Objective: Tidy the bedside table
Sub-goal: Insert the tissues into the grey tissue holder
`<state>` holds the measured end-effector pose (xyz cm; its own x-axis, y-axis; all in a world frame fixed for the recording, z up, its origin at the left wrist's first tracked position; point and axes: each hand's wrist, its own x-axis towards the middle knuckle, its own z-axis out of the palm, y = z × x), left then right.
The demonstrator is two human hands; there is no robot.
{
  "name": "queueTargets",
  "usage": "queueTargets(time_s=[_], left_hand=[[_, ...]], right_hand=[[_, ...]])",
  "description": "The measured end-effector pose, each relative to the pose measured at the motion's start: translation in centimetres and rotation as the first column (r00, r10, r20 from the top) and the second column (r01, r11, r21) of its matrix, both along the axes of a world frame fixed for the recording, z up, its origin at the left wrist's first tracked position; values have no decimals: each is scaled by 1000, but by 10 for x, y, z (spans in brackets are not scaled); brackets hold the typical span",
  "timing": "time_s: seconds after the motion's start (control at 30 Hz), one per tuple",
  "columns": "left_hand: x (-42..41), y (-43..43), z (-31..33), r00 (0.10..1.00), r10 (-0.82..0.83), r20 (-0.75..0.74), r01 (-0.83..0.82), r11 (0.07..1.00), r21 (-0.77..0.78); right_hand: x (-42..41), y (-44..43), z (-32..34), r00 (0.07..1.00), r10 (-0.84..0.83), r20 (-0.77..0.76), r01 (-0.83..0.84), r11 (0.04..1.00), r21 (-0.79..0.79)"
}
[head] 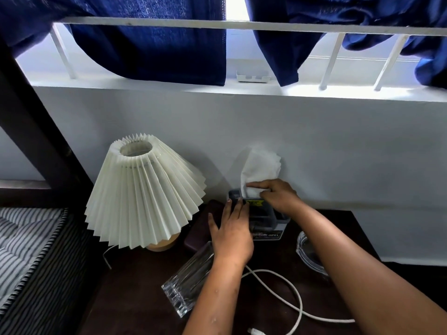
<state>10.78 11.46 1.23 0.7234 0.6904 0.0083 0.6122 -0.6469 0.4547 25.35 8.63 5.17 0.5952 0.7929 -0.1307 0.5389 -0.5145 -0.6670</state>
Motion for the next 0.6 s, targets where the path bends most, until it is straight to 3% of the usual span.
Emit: queueTargets(time_s=[0.3,0.53,0.6], left_hand=[[-1,0,2,1000,-13,-21,13,1000,2],[-2,0,1,1000,-12,-17,12,1000,1],[-2,0,1,1000,-13,-16,13,1000,2]], right_hand=[[5,-13,-4,928,107,356,-58,988,-144],[3,-5,-10,961,135,241,-82,972,-218],[2,-5,-9,964,130,234,-91,981,-170]])
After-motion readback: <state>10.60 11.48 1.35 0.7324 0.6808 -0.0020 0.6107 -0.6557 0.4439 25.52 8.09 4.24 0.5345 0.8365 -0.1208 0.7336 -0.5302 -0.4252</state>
